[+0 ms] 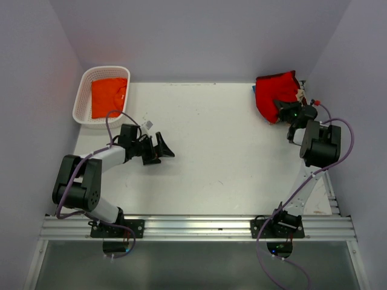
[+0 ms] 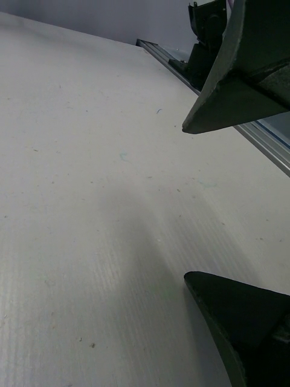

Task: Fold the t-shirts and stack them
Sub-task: Neatly place the folded tshirt to the corner

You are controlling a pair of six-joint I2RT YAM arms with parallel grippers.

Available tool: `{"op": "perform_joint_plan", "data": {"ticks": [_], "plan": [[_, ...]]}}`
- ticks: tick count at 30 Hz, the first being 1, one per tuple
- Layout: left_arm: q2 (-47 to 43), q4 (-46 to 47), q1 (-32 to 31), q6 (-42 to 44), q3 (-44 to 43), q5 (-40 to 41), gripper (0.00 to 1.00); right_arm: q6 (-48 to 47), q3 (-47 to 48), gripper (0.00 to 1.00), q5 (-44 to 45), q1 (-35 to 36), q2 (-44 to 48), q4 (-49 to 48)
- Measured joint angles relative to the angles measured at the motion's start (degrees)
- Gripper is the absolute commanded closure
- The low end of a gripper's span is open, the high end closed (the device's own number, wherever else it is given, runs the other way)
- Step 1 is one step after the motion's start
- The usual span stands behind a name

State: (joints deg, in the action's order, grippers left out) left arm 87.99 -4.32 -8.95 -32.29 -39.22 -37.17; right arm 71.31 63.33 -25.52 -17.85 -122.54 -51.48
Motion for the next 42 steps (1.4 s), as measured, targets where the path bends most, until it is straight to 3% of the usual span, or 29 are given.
{"op": "perform_joint_plan", "data": {"ticks": [9, 13, 16, 25, 28, 33, 39, 42], "plan": [[-0.6, 0.9, 0.0, -0.2, 2.0, -0.9, 0.00, -9.0, -11.1, 1.00, 5.6, 0.2, 15.3, 9.1], [-2.2, 0.9, 0.0, -0.2, 2.9, -1.1, 0.00, -13.0, -12.3, 1.00, 9.7, 0.2, 24.5, 13.5], [-2.8, 1.0, 0.0, -0.2, 3.3, -1.2, 0.00, -13.9, -10.1, 1.00, 9.7, 0.1, 26.2, 14.7], [-3.8, 1.2, 0.0, -0.2, 3.6, -1.2, 0.00, -4.8, -7.1, 1.00, 3.3, 0.3, 25.1, 1.6], [-3.8, 1.2, 0.0, -0.2, 3.6, -1.4, 0.00, -0.5, -1.7, 1.00, 1.9, 0.5, 22.5, -4.3], [-3.8, 1.3, 0.0, -0.1, 3.6, -1.5, 0.00, 6.9, 16.8, 1.00, 1.9, 0.8, 11.5, -13.4], [-1.9, 1.2, 0.0, -0.1, 2.1, -1.6, 0.00, 7.3, 35.9, 1.00, 3.8, 1.6, 0.6, -12.7], [-0.3, 1.5, 0.0, -0.1, 1.1, -1.6, 0.00, 5.7, 36.9, 1.00, 4.2, 2.3, -1.7, -12.3]]}}
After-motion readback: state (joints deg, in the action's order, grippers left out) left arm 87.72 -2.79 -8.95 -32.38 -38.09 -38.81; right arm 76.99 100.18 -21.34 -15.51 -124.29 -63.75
